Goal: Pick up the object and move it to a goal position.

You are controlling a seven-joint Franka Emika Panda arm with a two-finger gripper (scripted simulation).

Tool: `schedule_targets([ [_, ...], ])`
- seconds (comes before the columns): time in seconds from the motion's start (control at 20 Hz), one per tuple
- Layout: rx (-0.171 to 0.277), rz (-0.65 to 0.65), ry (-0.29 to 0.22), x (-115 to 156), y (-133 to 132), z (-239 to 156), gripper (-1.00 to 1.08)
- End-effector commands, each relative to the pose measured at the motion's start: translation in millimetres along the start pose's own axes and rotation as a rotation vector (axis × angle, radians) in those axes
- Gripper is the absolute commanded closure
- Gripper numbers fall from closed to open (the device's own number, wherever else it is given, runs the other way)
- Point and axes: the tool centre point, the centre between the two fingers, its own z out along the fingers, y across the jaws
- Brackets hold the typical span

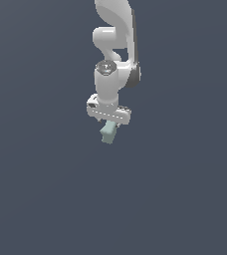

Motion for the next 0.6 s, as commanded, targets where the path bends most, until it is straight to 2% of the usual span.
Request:
schedule_targets([
  [0.0, 0.0, 0.001, -0.001, -1, 0, 12, -0.92],
  [0.45, 0.0, 0.002, -0.001, -1, 0, 34, -0.92],
  [0.5, 0.0, 0.002, -0.001, -1, 0, 34, 1.08],
  [0.55, 0.0, 0.002, -0.001, -1, 0, 34, 1.08],
])
